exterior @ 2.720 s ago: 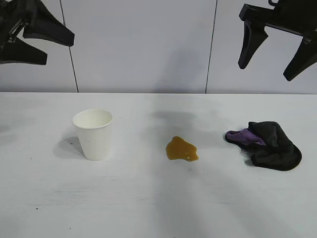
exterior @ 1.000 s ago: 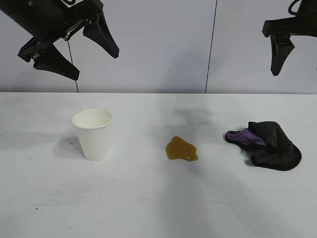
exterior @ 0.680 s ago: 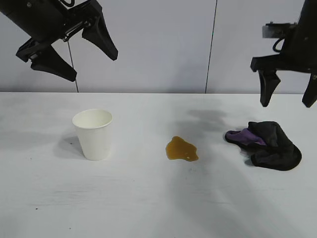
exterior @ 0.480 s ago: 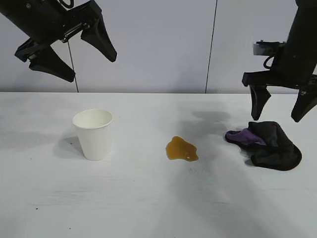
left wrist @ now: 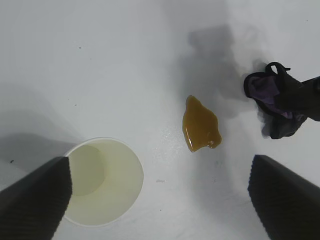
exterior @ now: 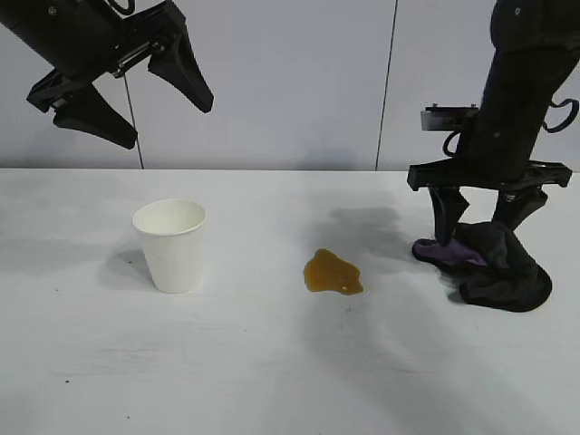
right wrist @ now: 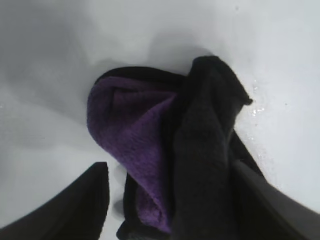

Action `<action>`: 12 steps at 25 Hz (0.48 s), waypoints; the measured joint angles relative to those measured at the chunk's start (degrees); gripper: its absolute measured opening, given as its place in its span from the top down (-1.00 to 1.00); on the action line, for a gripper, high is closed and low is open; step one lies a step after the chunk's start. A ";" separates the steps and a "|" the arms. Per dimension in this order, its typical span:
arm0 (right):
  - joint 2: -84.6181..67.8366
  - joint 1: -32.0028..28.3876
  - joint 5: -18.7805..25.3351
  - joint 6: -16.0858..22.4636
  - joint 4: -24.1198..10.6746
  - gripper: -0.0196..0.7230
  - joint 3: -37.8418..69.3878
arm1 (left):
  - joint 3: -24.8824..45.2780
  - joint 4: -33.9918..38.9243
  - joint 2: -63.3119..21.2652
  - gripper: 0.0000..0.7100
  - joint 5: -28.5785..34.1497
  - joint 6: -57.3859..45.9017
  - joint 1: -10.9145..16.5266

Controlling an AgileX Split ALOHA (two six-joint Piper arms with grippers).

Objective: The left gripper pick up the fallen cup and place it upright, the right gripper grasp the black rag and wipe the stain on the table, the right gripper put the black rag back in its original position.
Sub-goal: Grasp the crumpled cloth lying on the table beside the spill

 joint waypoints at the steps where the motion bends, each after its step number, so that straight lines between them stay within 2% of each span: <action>1: 0.21 0.00 0.13 0.49 -0.45 -0.21 0.00 | 0.00 0.00 0.00 -0.95 0.00 0.00 0.00; 3: 0.45 0.00 0.23 1.10 -1.66 -0.17 0.00 | 0.00 0.00 0.00 -0.95 0.00 0.00 0.00; 5: 0.56 0.00 0.30 1.77 -2.44 -0.02 0.00 | 0.00 0.00 0.00 -0.95 0.00 0.00 0.00; 7: 0.71 0.00 0.56 2.18 -2.76 0.24 0.00 | 0.00 0.00 0.00 -0.95 0.00 0.00 0.00; 9: 1.06 0.00 0.92 2.38 -2.76 0.62 0.00 | 0.00 0.00 0.00 -0.95 0.00 0.00 0.00; 12: 1.89 0.00 1.08 2.38 -2.71 0.85 0.00 | 0.00 0.00 0.00 -0.95 0.00 0.00 0.00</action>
